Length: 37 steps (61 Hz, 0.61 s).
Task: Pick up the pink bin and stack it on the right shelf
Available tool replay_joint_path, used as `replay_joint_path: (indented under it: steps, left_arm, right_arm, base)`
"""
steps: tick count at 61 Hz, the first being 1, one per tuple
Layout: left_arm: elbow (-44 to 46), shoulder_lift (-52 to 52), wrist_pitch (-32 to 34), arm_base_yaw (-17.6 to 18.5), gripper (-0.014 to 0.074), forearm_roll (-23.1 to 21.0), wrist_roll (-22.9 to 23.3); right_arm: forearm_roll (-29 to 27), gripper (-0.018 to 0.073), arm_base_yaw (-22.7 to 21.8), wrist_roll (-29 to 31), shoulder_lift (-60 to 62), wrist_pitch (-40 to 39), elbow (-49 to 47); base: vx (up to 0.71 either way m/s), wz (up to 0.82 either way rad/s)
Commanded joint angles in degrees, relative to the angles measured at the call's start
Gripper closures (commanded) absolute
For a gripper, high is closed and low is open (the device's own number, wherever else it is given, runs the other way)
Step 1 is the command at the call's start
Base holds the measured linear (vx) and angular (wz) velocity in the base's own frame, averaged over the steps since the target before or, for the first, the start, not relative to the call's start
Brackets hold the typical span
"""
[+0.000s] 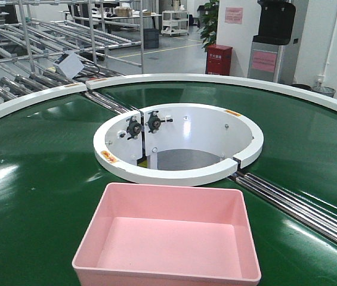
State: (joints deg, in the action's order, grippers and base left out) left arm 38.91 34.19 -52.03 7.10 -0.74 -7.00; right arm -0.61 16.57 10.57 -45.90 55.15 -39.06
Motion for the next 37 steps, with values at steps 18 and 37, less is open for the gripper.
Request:
replay_joint_path:
  steps: [18, 37]
  left_arm:
    - [13.8, 25.1, 1.6, 7.7, -0.0008, -0.7, -1.3]
    - [35.0, 48.1, -3.1, 7.7, 0.0009, -0.7, 8.4]
  right_arm:
    - [7.0, -0.0060, 3.9, -15.2, -23.5, 3.9, -21.4]
    - [0.6, -0.0032, -3.2, -20.5, -47.2, 7.4, -43.2]
  base:
    - [0.00, 0.00]
    - [0.00, 0.00]
